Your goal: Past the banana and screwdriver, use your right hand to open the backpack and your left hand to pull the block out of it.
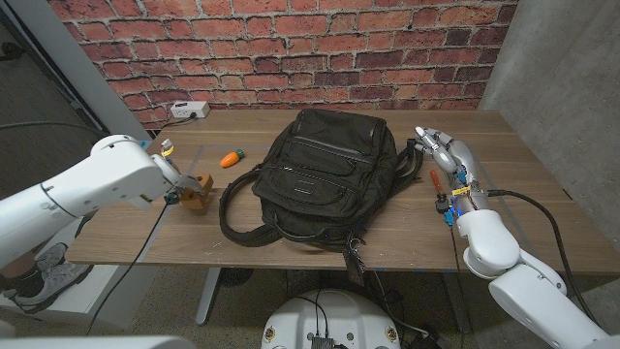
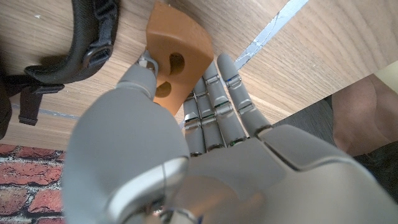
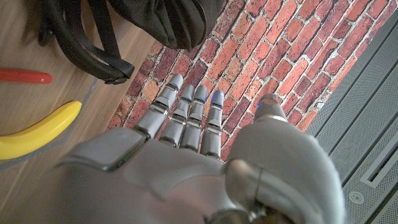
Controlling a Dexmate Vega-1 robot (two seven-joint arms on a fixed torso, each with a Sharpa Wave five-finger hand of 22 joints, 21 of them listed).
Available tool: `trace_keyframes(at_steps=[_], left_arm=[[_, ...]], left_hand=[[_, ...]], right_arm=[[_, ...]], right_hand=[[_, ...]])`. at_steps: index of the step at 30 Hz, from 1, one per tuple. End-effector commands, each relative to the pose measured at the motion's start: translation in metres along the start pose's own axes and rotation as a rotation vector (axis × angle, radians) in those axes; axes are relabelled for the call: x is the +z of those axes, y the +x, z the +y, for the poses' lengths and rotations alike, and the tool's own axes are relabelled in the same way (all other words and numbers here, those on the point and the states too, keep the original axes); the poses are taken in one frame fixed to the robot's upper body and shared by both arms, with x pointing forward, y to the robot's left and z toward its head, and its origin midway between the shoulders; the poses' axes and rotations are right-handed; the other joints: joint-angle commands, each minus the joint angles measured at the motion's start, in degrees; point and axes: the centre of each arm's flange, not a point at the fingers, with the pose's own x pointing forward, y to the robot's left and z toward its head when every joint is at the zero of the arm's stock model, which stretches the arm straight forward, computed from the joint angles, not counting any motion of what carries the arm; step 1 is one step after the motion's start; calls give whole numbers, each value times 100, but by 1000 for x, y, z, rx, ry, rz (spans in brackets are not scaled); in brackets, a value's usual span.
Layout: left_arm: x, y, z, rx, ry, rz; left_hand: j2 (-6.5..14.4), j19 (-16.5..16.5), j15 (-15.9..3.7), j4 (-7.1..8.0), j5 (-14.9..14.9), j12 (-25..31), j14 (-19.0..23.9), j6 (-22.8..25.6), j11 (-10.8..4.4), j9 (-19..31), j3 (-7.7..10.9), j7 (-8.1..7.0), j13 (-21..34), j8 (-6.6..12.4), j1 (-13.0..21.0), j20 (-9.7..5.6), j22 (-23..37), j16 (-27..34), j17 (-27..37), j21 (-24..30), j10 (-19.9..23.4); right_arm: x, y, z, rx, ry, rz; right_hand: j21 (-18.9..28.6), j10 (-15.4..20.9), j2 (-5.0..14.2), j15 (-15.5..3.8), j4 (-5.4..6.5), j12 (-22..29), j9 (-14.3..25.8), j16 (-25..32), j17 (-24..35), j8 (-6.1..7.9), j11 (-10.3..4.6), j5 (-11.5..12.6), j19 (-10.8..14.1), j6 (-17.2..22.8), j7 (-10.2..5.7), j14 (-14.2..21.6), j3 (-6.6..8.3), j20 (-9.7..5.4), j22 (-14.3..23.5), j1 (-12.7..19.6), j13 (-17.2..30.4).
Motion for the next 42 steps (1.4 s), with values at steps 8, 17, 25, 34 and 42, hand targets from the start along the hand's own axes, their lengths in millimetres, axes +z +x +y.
trace_keyframes(at_steps=[8, 17, 25, 34, 42], left_arm=[[-1, 8, -6, -9, 64, 6], [-6, 14, -6, 15, 81, 20], [-4, 17, -7, 46, 79, 20], [4, 24, -9, 75, 81, 16], [7, 33, -13, 60, 103, 24]], left_hand=[[479, -73, 3, 0, 42, -19, -35, -47, -102, 994, -56, 37, 9, 56, 489, 19, 1, -13, 8, 41, 21], [490, -92, 15, 8, 47, -46, -78, -62, -100, 978, -75, 19, -27, 41, 491, 26, -2, -45, -4, 45, 1], [492, -102, 32, 14, 48, -50, -92, -75, -114, 963, -105, 9, -30, 28, 486, 32, -7, -57, -7, 49, -23], [501, -110, 31, 19, 51, -57, -105, -58, -129, 949, -130, -2, -47, 30, 484, 24, -11, -71, -7, 51, -33], [491, -221, 94, 33, 60, -132, -256, -164, -68, 923, -146, -4, -106, -27, 447, 53, -18, -197, -62, 16, -159]], right_arm=[[-13, 8, -14, -43, 44, -5], [-16, 12, -18, -53, 49, 4], [-21, 15, -20, -56, 56, 13], [-25, 17, -23, -59, 62, 19], [-29, 23, -22, -51, 70, 26]], right_hand=[[40, 47, 81, -46, -60, -1, 11, 43, -9, -28, 9, 5, 46, 55, 3, 9, 36, -30, 15, 7, 7], [39, 66, 100, -57, -80, 3, 10, 52, -20, -33, 13, 9, 48, 69, -7, 11, 50, -33, 14, 18, 4], [39, 75, 110, -57, -96, 6, 9, 58, -29, -40, 13, 11, 52, 77, -10, 10, 58, -36, 14, 21, 4], [42, 76, 121, -56, -118, 6, 9, 70, -41, -46, 6, 14, 64, 90, -11, 21, 68, -43, 14, 29, 4], [44, 78, 131, -54, -134, 6, 8, 77, -50, -54, 4, 17, 74, 93, -6, 26, 76, -45, 14, 34, 3]])
